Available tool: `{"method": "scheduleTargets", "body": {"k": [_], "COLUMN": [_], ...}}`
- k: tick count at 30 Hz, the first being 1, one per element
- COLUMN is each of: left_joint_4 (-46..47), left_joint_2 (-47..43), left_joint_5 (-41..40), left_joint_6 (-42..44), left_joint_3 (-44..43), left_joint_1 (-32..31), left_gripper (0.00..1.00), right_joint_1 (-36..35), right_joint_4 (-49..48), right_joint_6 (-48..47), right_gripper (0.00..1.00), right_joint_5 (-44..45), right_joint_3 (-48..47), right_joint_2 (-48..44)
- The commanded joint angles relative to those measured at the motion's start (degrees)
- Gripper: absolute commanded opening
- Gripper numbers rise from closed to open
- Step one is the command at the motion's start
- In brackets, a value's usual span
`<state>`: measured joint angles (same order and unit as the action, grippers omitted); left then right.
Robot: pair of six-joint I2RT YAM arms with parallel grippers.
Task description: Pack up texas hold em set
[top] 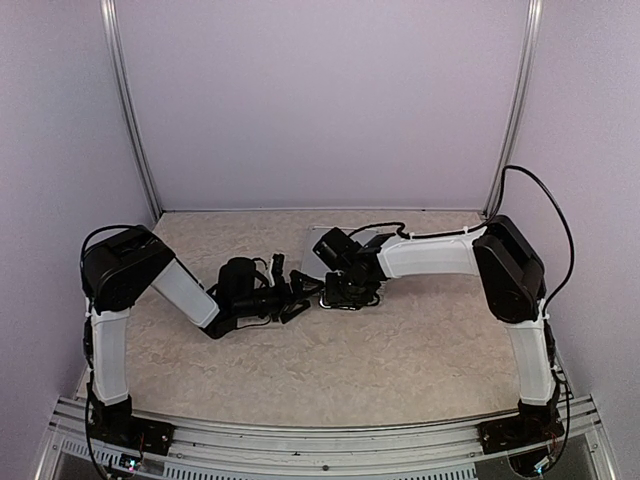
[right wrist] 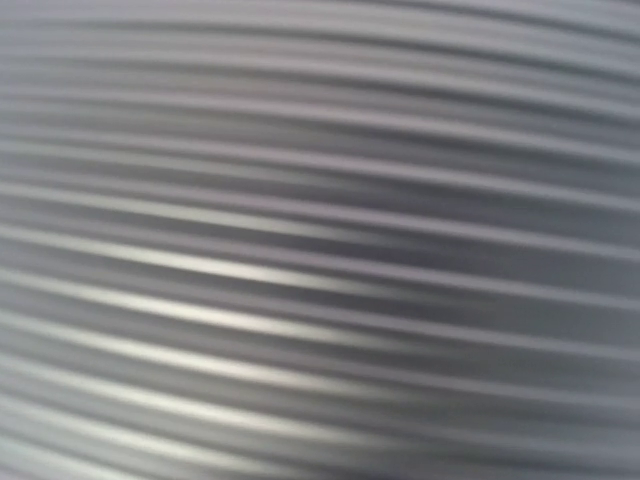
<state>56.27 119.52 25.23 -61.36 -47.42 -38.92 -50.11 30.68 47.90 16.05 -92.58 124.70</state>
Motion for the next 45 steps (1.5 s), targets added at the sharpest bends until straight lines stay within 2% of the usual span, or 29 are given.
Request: {"method": "scheduleTargets", "body": {"k": [1, 6, 12, 17, 45], "left_joint_4": [0.85, 1.55, 1.95, 2.26, 2.88], "left_joint_2": [-1.51, -1.79, -2.09, -2.03, -2.19], "left_joint_5": [1.02, 1.42, 1.48, 1.57, 2.27], "left_joint_6": [0.05, -0.38, -0.59, -0.69, -1.28], "left_joint_3": [1.38, 1.93, 2.08, 2.29, 1.99], "left_joint_1": [0.27, 0.43, 0.42, 0.42, 0.85], "left_gripper": [0.99, 0.99, 0.99, 0.99, 0.99], "right_joint_1": [-0.85, -1.29, -1.33, -1.48, -1.46], "right_joint_4": [0.88, 1.37, 2.21, 2.74, 10.33], "right_joint_6": [1.35, 2.14, 3.13, 3.64, 2.48], "right_gripper": [0.42, 0.41, 0.29, 0.24, 0.22], "right_joint_5": [1.54, 1.59, 2.44, 3.23, 5.40], "right_joint_3": [-2.54, -2.20, -1.90, -2.02, -12.34], "right_joint_2": [3.17, 3.62, 3.02, 1.97, -0.73]}}
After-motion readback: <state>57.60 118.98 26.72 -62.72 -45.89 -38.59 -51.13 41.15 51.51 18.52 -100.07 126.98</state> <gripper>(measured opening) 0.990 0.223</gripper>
